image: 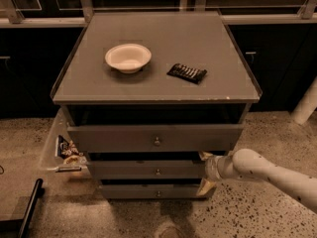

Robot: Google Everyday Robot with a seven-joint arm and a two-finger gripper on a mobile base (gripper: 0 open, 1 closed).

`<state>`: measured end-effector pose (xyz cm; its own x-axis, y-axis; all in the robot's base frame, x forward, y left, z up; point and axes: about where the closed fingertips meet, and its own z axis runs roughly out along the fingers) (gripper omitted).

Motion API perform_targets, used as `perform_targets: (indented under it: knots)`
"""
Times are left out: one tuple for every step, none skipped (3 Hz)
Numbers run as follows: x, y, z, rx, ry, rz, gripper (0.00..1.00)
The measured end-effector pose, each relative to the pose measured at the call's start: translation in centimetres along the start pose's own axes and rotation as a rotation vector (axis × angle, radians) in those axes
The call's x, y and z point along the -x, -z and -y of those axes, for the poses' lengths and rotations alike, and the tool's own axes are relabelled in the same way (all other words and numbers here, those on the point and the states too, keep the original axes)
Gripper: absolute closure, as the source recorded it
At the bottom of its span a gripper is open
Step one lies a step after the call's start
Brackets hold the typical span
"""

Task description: Open middle drawer

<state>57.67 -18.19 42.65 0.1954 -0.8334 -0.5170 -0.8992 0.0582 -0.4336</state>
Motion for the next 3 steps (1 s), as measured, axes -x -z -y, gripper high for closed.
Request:
perform_targets:
  knots:
    - [0.9, -0.9, 0.5, 0.019, 0.043, 0.058, 0.0]
    - [1.4, -1.8, 0.2, 0.048, 0.066, 0.083, 0.0]
    - [1.5, -2.5, -0.1, 0.07, 0.079, 0.078, 0.0]
